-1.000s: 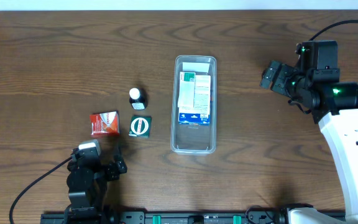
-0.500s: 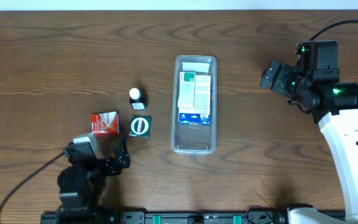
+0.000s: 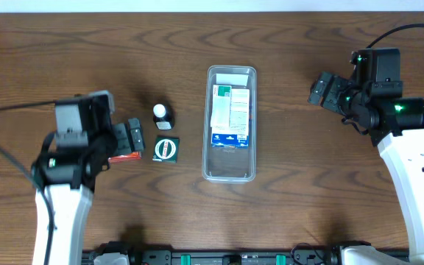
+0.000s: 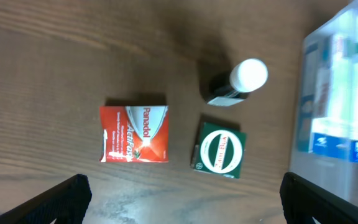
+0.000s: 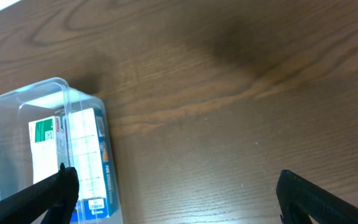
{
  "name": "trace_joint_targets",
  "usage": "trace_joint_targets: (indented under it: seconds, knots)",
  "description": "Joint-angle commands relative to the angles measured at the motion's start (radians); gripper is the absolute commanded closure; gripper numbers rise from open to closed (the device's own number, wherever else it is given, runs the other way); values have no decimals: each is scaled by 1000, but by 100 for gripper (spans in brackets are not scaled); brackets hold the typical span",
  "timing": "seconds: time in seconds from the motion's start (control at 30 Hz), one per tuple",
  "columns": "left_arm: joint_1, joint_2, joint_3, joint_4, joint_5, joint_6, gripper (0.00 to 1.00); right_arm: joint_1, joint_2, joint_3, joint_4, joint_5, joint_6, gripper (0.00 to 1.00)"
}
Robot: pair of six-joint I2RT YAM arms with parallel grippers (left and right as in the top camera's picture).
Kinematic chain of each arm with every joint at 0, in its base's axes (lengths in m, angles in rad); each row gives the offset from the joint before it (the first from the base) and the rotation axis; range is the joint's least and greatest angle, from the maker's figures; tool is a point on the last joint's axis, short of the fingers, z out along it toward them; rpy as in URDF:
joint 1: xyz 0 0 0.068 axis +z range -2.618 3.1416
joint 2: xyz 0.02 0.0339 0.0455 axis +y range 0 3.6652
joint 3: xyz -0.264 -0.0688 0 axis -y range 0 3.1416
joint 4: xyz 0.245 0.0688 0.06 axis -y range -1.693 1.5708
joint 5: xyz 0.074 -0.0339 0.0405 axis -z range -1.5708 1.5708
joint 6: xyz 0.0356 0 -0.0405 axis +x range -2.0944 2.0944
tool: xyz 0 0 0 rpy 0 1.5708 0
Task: Pack container
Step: 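Reach the left gripper to the red Panadol box and grasp it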
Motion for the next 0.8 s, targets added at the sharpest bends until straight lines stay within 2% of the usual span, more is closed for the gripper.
trace_joint_targets:
  seconds: [0.0, 0.2, 0.47, 0.77]
  knots:
    - [4, 74, 24, -30, -27, 29, 2, -5, 0, 6, -2, 6, -11, 1]
    - [4, 157, 24, -48, -27, -60, 2, -5, 0, 6, -2, 6, -11, 1]
    - [6, 178, 16, -60, -146, -59, 2, -5, 0, 6, -2, 6, -10, 1]
    - [29, 348, 16, 14, -139, -34, 2, -5, 0, 6, -2, 6, -11, 1]
